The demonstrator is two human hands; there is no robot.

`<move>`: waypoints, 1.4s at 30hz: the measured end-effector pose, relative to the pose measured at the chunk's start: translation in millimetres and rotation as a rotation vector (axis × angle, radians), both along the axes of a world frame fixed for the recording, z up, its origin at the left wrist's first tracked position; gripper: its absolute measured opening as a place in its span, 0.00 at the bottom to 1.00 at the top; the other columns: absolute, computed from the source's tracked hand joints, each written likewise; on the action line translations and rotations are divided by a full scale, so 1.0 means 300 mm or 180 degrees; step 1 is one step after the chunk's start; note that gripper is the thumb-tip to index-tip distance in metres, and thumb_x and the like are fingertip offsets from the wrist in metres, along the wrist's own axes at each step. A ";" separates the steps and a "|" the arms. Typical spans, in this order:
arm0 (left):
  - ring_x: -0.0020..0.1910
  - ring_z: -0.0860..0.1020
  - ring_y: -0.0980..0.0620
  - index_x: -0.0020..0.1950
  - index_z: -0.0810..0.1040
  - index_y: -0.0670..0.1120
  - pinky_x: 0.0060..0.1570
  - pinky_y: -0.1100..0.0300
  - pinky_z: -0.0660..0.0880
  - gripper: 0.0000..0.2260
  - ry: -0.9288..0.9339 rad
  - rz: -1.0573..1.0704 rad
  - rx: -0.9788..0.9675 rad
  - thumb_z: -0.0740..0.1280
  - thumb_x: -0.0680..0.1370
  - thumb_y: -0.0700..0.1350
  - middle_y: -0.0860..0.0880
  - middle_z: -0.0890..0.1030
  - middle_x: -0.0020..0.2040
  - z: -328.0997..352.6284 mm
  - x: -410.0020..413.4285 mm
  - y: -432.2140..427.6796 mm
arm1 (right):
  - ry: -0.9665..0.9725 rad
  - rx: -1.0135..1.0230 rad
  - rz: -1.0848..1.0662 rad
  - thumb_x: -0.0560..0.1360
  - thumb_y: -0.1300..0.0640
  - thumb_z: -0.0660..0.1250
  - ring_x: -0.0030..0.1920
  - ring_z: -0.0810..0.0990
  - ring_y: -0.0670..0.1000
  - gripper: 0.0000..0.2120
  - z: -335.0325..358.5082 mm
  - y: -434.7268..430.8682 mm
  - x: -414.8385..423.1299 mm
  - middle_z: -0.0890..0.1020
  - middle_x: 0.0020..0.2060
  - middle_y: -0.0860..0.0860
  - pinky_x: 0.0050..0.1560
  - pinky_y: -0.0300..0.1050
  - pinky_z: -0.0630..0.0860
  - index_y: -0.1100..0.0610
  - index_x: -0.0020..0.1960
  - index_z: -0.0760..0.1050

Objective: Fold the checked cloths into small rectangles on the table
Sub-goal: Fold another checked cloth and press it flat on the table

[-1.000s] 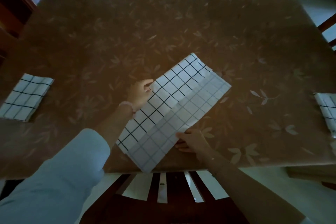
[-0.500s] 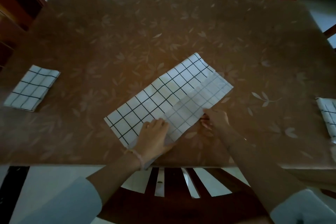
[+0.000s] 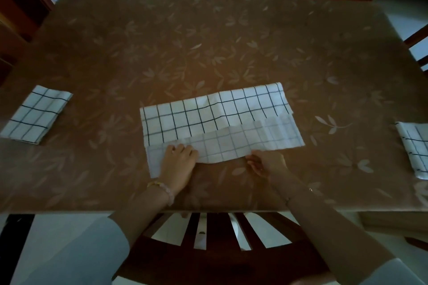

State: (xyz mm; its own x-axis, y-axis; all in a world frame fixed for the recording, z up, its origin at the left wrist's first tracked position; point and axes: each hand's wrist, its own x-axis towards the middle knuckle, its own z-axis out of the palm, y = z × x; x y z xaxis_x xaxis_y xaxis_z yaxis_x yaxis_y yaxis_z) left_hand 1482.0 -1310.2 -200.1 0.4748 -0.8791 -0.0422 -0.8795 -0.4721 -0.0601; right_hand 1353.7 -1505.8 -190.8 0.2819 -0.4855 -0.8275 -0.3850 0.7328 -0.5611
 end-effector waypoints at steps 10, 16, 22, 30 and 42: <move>0.38 0.77 0.47 0.38 0.77 0.45 0.41 0.53 0.72 0.01 0.0397 -0.0008 -0.0502 0.67 0.69 0.42 0.49 0.78 0.37 -0.006 0.074 0.028 | 0.0736 -0.2516 0.2179 0.76 0.49 0.66 0.31 0.79 0.45 0.12 0.028 0.022 -0.036 0.81 0.30 0.47 0.33 0.37 0.76 0.56 0.39 0.79; 0.52 0.78 0.48 0.55 0.79 0.46 0.53 0.52 0.74 0.12 0.0855 -0.0098 -0.0584 0.67 0.72 0.42 0.49 0.80 0.53 -0.035 -0.037 -0.063 | 0.0259 -0.4269 0.3050 0.72 0.57 0.70 0.52 0.76 0.52 0.13 -0.059 -0.019 0.101 0.79 0.50 0.52 0.47 0.44 0.74 0.56 0.56 0.77; 0.57 0.76 0.48 0.60 0.77 0.46 0.56 0.51 0.73 0.17 0.0804 0.0010 -0.0568 0.67 0.72 0.45 0.48 0.77 0.61 -0.072 -0.062 -0.041 | 0.0434 -0.5412 0.3257 0.64 0.60 0.75 0.47 0.79 0.58 0.20 -0.119 -0.025 0.235 0.80 0.49 0.55 0.43 0.52 0.75 0.57 0.56 0.78; 0.62 0.74 0.47 0.63 0.75 0.45 0.62 0.49 0.70 0.18 0.1004 -0.0146 -0.0612 0.67 0.73 0.43 0.46 0.75 0.64 -0.096 -0.046 -0.009 | 0.0356 -0.5898 0.3122 0.62 0.64 0.74 0.36 0.79 0.54 0.12 -0.144 -0.054 0.292 0.80 0.38 0.52 0.34 0.45 0.75 0.57 0.44 0.81; 0.57 0.77 0.45 0.62 0.76 0.47 0.55 0.46 0.74 0.19 0.0518 -0.0158 -0.0321 0.55 0.76 0.50 0.46 0.77 0.61 -0.101 -0.063 0.083 | 0.0008 -0.6836 0.3200 0.68 0.60 0.71 0.35 0.78 0.52 0.02 -0.129 0.009 0.162 0.80 0.34 0.50 0.35 0.45 0.74 0.57 0.37 0.80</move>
State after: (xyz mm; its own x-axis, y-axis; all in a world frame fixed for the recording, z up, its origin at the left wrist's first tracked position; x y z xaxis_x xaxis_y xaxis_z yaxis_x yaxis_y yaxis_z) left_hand 1463.0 -1285.4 -230.5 0.4248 -0.9050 -0.0252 -0.8962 -0.4242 0.1301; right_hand 1402.2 -1503.1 -229.5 0.8842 -0.0913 0.4580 -0.1139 -0.9932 0.0220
